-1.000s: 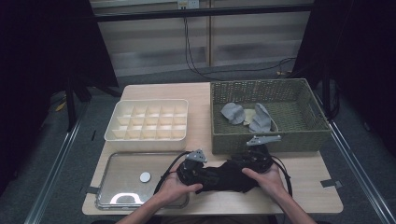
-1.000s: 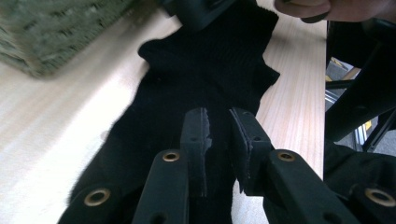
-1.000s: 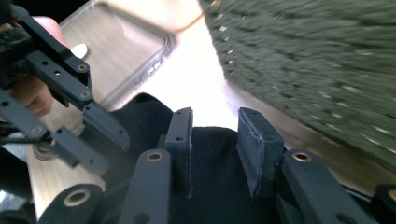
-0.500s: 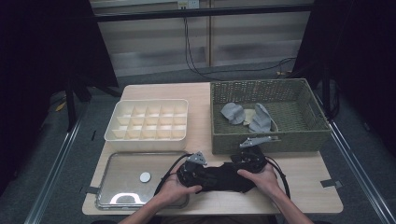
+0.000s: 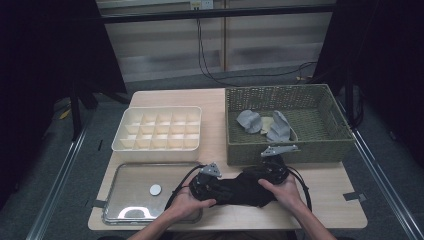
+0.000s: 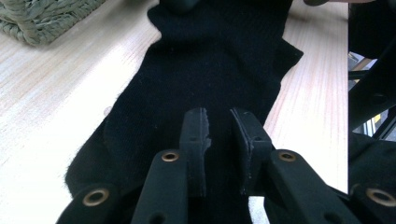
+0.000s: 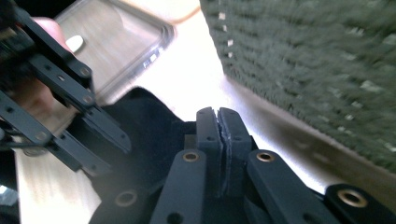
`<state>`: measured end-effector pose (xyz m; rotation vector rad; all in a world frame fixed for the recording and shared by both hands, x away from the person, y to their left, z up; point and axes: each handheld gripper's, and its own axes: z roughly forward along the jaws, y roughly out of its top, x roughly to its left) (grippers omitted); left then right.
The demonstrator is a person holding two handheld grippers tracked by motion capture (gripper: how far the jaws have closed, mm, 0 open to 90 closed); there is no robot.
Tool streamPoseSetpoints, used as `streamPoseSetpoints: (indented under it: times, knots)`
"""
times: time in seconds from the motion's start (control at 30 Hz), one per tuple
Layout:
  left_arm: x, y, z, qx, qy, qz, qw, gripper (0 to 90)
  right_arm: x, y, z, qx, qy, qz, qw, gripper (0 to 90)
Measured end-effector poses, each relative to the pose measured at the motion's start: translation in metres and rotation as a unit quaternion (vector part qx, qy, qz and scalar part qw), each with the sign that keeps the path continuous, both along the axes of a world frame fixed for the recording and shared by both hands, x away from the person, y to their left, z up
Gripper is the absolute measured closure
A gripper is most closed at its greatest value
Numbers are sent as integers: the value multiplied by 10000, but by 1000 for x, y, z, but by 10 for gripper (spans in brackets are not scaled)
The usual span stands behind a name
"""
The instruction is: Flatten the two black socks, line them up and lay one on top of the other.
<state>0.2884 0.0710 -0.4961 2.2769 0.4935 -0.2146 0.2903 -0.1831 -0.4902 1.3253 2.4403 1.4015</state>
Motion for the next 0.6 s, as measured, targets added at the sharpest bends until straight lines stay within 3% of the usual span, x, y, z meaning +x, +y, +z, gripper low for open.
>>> streamPoseSetpoints:
  times: [0.13,0.17,0.27,0.4,0.6]
  knots:
    - [-1,0,2,-135,24,19,9999,738,-2,-3,8,186,-62,-44,9998,884]
    - [-1,1,4,-58,10,-35,10000,738,-1,-4,10,232,-86,-43,9997,884]
    - [-2,1,5,-97,-11,-24,9999,739,-2,-5,18,316,-179,-78,9993,884]
    - [-2,2,8,-269,6,-4,9996,743,-2,-7,27,367,-268,-78,9989,884]
    - [-1,3,10,-212,11,-21,9998,754,1,-8,39,418,-401,-85,9983,884]
